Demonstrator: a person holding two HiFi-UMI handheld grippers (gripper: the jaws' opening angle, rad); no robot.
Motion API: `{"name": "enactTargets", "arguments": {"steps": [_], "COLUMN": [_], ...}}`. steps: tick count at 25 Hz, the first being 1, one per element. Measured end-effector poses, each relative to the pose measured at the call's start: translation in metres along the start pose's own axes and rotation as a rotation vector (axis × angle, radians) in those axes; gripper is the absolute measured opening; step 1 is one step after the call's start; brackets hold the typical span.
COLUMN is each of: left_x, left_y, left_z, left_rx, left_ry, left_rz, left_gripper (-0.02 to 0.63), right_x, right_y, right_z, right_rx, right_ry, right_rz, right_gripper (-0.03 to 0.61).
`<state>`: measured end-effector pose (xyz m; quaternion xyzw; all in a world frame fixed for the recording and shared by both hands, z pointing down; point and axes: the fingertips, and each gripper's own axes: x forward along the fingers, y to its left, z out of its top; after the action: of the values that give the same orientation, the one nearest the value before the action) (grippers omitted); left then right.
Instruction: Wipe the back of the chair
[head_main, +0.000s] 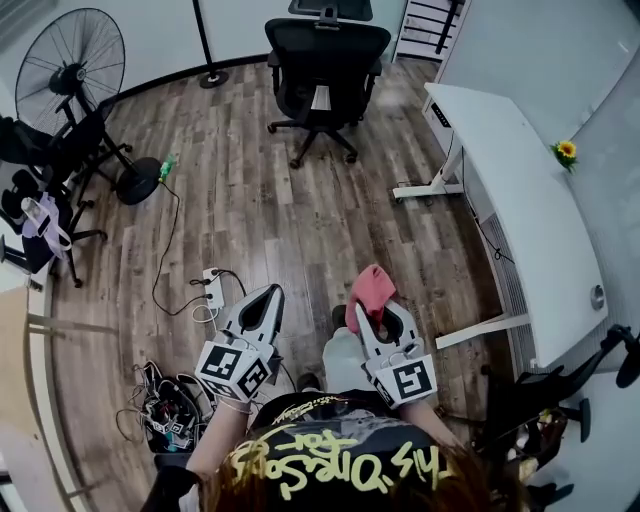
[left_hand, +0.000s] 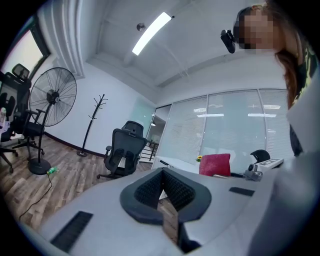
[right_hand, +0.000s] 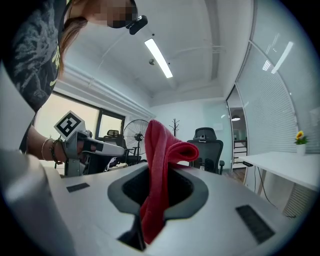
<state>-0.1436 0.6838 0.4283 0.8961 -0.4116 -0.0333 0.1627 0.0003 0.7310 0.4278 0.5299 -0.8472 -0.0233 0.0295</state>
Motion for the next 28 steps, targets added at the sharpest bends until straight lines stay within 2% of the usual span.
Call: {"name": "enactTargets", "arguments": {"steps": [8, 14, 22, 28], "left_x": [0.050, 0.108, 0.194, 0.250], "left_y": [0.025, 0.050, 0.064, 0.078], "left_z": [0.015, 0.029, 0.055, 0.069], "left_rx": [0.026, 0.046, 0.067, 0.053], "left_ry": [0.002, -0.008, -0.008, -0.032], "left_rz": [0.013, 0.033, 0.039, 0.056], "left_gripper": [-0.008, -0.008, -0.006, -0.008], "right_x": [0.052, 0.098, 0.151, 0.190], "right_y": [-0.044, -0.097, -0.172, -0.223], "right_z": [-0.001, -0.003, -0.001, 0.004], "right_rx": [0.025, 0.035, 0.041, 0.026], "right_ry": [-0.034, -0.066, -0.055, -0.063], "right_rz": [-0.005, 0.001, 0.023, 0.037], "right_gripper": [0.061, 0.061, 0.061, 0.061]}}
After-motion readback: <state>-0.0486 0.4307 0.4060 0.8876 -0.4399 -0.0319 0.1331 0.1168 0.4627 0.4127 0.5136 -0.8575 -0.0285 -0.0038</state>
